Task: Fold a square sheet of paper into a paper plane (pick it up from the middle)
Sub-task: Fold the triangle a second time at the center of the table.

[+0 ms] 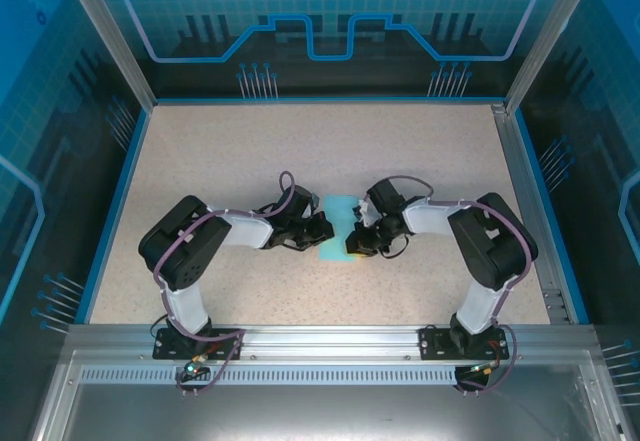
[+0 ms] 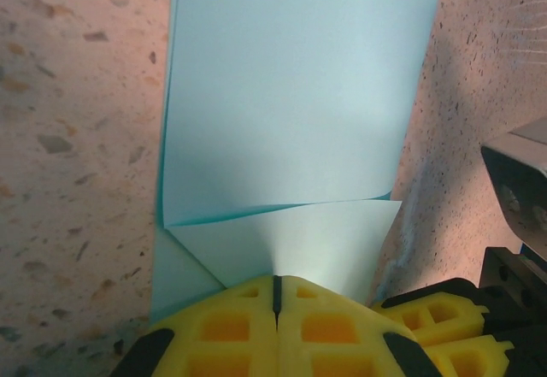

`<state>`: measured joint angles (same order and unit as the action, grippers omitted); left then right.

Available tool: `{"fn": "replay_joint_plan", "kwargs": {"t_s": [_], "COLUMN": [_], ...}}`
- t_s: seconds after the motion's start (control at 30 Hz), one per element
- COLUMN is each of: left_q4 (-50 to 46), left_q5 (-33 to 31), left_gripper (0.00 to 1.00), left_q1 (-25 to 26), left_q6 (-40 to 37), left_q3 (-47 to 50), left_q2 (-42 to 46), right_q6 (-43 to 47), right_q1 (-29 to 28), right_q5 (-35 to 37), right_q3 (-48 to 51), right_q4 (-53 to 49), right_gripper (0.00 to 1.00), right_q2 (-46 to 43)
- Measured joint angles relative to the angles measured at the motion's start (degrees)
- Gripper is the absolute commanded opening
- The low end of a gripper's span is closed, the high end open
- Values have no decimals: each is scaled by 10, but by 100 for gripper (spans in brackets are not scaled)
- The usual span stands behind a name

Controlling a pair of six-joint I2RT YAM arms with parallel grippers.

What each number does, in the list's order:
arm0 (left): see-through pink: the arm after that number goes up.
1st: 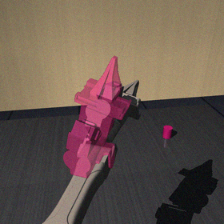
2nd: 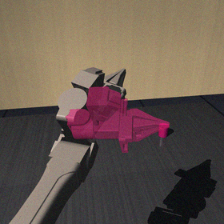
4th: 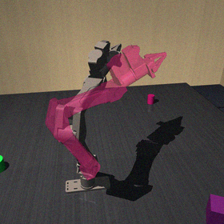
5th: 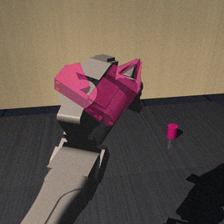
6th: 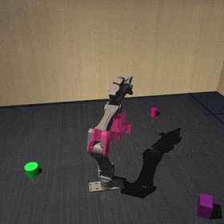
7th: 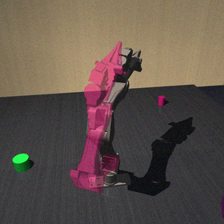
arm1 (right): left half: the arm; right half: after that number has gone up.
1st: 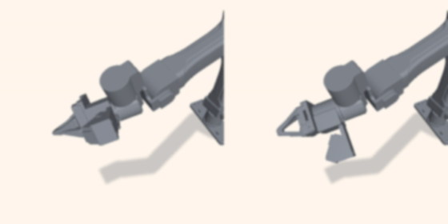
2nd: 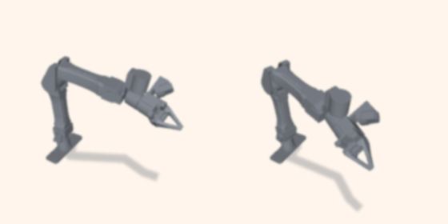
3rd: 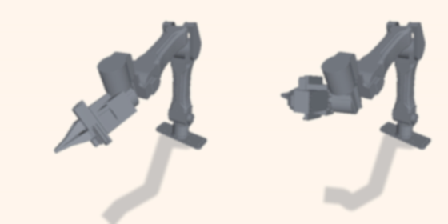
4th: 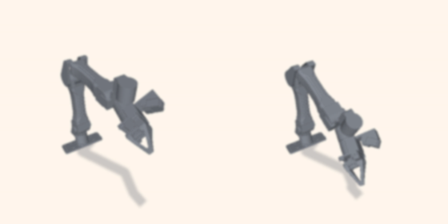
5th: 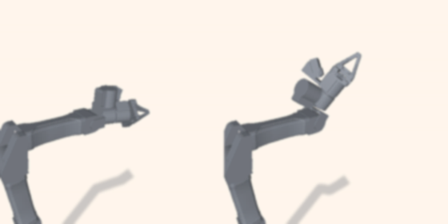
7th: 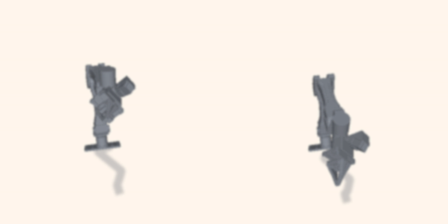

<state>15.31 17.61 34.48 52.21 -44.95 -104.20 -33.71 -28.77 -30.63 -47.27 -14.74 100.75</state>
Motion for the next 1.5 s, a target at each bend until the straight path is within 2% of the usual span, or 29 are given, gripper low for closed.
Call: {"fn": "replay_joint_plan", "kwargs": {"t_s": [0.5, 0.77, 1.03, 1.27, 1.5], "left_q4": [-6, -13, -15, -16, -16], "left_q5": [0, 0, 0, 0, 0], "left_gripper": [0, 0, 1, 1, 1], "left_q1": [0, 0, 0, 0, 0], "left_q6": [0, 0, 0, 0, 0], "left_q3": [-3, -7, -9, -10, -10], "left_q2": [0, 0, -1, -1, -2], "right_q6": [13, -8, -41, -60, -62], "right_q1": [18, 16, -15, -24, -24], "right_q5": [2, 6, 16, 33, 36], "right_q3": [40, -14, -99, -102, -101], "right_q4": [-43, -67, -40, -36, -36], "right_gripper": [10, 9, 8, 8, 7], "right_q2": [-49, -58, 16, 56, 61]}}
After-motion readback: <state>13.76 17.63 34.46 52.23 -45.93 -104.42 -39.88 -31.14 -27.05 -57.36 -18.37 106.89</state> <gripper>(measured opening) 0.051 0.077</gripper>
